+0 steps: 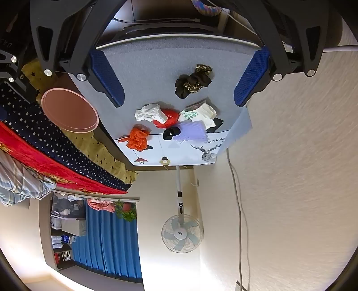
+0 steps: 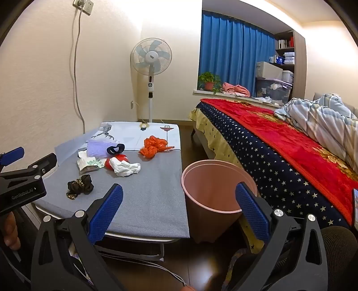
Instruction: Collect trash
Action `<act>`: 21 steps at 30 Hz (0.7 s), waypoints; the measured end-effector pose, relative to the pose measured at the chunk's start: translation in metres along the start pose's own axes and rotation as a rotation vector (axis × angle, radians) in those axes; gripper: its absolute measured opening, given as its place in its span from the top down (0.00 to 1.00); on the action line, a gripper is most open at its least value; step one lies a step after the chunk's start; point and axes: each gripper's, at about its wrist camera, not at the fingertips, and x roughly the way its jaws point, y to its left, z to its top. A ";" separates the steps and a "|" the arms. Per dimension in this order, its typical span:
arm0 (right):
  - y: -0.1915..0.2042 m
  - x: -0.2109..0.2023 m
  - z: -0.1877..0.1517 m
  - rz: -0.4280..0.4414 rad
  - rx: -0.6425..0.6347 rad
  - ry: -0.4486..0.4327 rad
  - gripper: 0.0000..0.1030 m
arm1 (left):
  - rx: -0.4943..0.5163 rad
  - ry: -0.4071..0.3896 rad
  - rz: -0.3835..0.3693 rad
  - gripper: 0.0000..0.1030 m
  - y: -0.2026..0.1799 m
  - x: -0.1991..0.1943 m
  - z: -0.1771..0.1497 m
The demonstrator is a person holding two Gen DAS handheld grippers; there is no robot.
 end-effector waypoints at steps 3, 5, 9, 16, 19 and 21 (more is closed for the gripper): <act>0.002 0.001 0.000 -0.002 -0.001 0.002 0.05 | -0.002 -0.002 0.001 0.08 0.000 0.000 0.000; 0.003 0.001 0.001 -0.002 -0.003 0.003 0.05 | -0.002 -0.002 0.000 0.08 -0.001 0.000 0.000; -0.001 -0.001 0.000 0.003 0.012 -0.007 0.05 | -0.005 -0.002 -0.005 0.08 0.000 0.000 0.000; -0.005 -0.001 -0.001 0.002 0.014 -0.008 0.05 | -0.004 -0.004 -0.004 0.08 0.000 0.000 0.000; -0.001 -0.002 0.000 -0.003 0.013 -0.010 0.05 | -0.004 -0.003 -0.003 0.08 0.000 0.000 0.000; 0.001 -0.005 -0.001 -0.005 0.011 -0.009 0.05 | -0.004 -0.003 -0.003 0.08 0.003 -0.002 -0.001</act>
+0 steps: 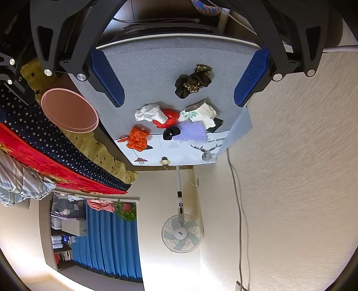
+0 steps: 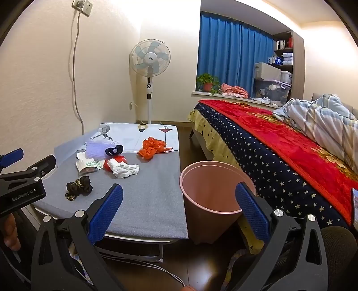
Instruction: Collect trash
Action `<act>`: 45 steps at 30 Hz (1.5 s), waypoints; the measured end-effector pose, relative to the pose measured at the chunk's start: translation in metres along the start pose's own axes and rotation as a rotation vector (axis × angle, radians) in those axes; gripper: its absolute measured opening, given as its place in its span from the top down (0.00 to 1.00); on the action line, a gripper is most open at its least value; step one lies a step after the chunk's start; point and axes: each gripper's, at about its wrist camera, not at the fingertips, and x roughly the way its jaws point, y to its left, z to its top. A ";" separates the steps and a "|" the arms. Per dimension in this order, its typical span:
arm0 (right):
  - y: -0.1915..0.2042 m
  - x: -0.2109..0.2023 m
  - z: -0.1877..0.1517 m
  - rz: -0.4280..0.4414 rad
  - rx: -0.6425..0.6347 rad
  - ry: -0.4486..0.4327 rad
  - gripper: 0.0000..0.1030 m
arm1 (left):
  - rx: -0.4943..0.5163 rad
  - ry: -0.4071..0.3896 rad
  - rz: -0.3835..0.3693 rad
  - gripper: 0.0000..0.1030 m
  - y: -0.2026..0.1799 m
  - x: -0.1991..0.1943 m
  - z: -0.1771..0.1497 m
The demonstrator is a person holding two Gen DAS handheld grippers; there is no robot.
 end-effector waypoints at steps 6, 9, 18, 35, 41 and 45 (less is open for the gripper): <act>-0.006 0.003 0.000 0.008 0.011 0.002 0.05 | 0.001 0.001 0.001 0.08 0.000 0.000 0.001; -0.005 0.002 0.001 0.007 0.010 0.001 0.05 | 0.001 0.001 0.001 0.08 0.000 0.001 0.001; -0.005 0.002 0.001 0.006 0.008 0.002 0.05 | 0.002 0.001 0.001 0.08 0.001 0.001 0.001; -0.008 0.001 0.000 0.005 0.006 0.004 0.05 | 0.004 0.003 0.002 0.08 -0.001 0.003 0.001; -0.008 0.002 -0.001 0.005 0.008 0.007 0.05 | 0.005 0.004 0.003 0.08 -0.001 0.003 0.001; -0.008 0.002 -0.001 0.004 0.005 0.006 0.05 | 0.004 0.003 0.002 0.08 -0.001 0.003 0.001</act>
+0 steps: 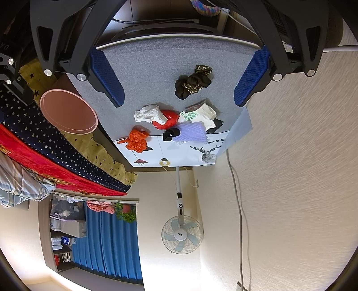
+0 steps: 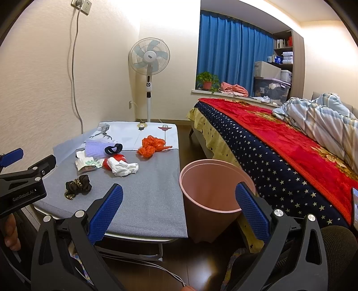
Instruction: Collect trash
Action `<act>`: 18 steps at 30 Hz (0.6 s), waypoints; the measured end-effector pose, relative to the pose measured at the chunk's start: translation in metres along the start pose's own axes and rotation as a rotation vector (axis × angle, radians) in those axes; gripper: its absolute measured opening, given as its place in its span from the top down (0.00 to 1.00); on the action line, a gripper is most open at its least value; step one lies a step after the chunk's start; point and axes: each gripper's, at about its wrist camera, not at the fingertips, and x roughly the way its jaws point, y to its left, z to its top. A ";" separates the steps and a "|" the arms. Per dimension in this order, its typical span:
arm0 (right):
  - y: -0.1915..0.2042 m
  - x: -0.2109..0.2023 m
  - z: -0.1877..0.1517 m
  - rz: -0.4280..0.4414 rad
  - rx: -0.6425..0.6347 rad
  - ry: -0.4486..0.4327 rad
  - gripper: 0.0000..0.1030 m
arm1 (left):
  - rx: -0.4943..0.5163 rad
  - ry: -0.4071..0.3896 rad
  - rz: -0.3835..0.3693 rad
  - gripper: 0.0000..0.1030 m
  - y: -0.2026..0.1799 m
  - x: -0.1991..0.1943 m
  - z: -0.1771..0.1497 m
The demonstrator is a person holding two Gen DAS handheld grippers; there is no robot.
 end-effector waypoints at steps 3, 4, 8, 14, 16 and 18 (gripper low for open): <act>-0.001 0.000 0.000 -0.001 0.000 0.001 0.05 | 0.001 0.001 0.001 0.08 0.000 0.000 0.000; 0.000 0.000 0.000 -0.001 0.000 0.000 0.05 | 0.001 0.000 0.001 0.08 0.000 0.000 0.000; 0.000 0.001 0.000 0.000 -0.002 0.000 0.05 | 0.002 0.001 0.001 0.08 0.000 0.000 0.000; 0.000 0.001 0.000 0.000 0.000 0.000 0.05 | 0.001 0.000 0.001 0.08 0.000 0.000 0.000; 0.000 0.001 0.000 -0.001 -0.001 0.001 0.05 | 0.001 0.001 0.001 0.08 0.000 0.000 0.000; 0.000 0.001 -0.001 0.001 -0.003 0.001 0.05 | 0.001 0.001 0.001 0.08 0.000 0.000 0.000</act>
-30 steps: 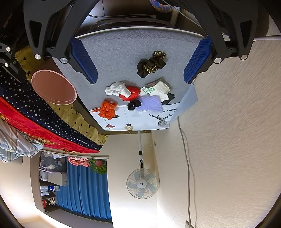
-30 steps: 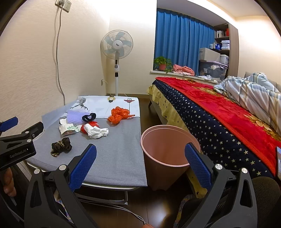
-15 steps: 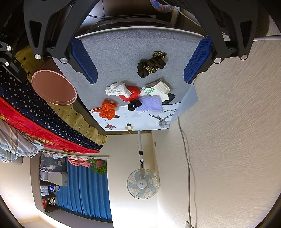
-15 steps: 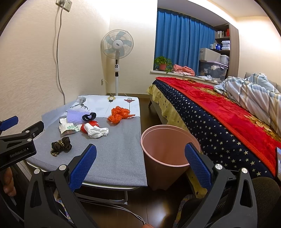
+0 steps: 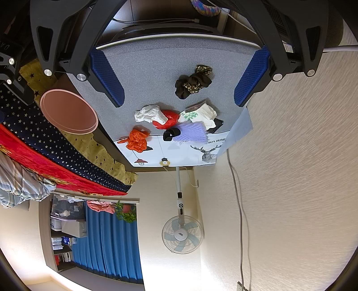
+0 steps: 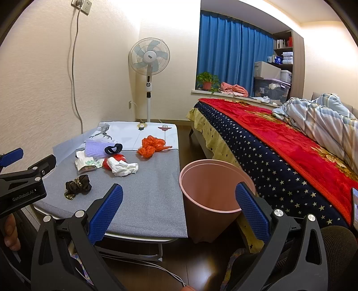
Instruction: Collect trash
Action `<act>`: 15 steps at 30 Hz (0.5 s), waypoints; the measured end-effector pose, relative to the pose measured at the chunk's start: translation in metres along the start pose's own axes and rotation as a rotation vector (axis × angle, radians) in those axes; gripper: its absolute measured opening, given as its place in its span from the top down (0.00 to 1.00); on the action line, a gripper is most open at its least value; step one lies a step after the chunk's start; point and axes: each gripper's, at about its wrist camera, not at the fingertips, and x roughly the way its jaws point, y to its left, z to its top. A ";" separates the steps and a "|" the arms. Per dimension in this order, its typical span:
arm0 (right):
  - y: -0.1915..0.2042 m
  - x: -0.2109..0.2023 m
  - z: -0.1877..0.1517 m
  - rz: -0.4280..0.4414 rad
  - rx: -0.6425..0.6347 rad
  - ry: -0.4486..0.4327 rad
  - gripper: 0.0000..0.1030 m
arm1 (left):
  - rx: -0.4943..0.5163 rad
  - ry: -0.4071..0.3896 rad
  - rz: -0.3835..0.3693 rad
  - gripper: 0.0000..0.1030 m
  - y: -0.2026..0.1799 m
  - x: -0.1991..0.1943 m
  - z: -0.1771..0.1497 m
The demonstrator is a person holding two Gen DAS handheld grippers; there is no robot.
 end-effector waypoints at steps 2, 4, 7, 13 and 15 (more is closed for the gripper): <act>0.001 0.000 0.000 -0.001 -0.003 -0.002 0.05 | 0.000 -0.001 -0.001 0.08 0.000 0.002 -0.002; 0.000 -0.001 0.000 -0.002 -0.002 -0.002 0.05 | 0.000 -0.002 -0.002 0.08 0.000 0.002 -0.003; 0.001 0.000 0.000 -0.003 0.000 -0.001 0.05 | 0.000 -0.002 -0.001 0.08 -0.003 0.002 -0.004; 0.001 -0.001 0.000 0.000 -0.001 -0.004 0.05 | 0.000 -0.001 -0.001 0.08 -0.003 0.002 -0.004; 0.000 -0.003 0.002 0.000 0.004 -0.012 0.05 | -0.005 0.007 0.007 0.08 -0.002 0.003 -0.004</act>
